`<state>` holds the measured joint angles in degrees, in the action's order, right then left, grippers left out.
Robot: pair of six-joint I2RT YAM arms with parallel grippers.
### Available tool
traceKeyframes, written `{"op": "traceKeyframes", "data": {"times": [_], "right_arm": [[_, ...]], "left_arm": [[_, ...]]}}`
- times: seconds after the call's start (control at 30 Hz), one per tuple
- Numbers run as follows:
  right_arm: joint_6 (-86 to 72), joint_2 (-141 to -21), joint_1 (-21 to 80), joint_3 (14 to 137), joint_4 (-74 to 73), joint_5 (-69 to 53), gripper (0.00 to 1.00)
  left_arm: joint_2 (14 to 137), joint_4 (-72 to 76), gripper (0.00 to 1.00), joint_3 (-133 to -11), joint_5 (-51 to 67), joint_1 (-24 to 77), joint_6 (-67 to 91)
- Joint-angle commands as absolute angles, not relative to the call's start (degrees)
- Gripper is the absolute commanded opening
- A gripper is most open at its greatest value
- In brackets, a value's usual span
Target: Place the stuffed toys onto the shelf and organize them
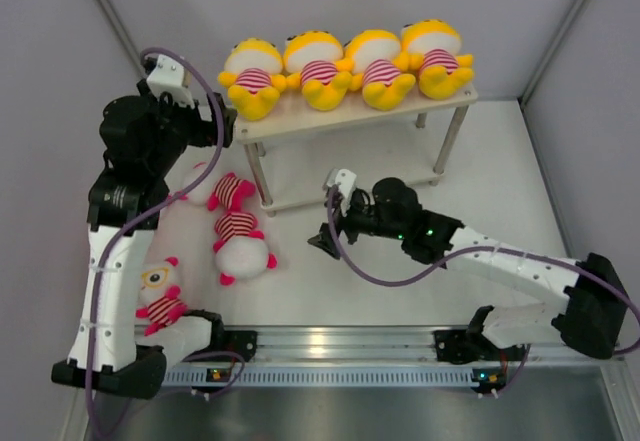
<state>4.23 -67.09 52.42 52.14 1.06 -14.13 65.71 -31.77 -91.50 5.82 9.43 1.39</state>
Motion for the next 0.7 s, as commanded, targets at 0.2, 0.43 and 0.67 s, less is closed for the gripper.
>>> {"op": "traceKeyframes", "data": {"times": [0.2,0.43,0.67], "right_arm": [[5.8,-91.3,64.6,63.1,8.8,-14.7,1.0],[8.5,-108.4,64.5,71.2,12.7,-17.4,0.99],[7.0,-121.4,64.3,83.4,10.6,-15.0,1.0]], "left_arm": [[49.4,-48.7,0.94,-87.5,12.8,6.4,-14.5],[43.0,-64.1,0.93,-84.6,16.8,4.0,-25.9],[39.3,-69.1,0.93,-80.5,12.7,3.1,-28.3]]}}
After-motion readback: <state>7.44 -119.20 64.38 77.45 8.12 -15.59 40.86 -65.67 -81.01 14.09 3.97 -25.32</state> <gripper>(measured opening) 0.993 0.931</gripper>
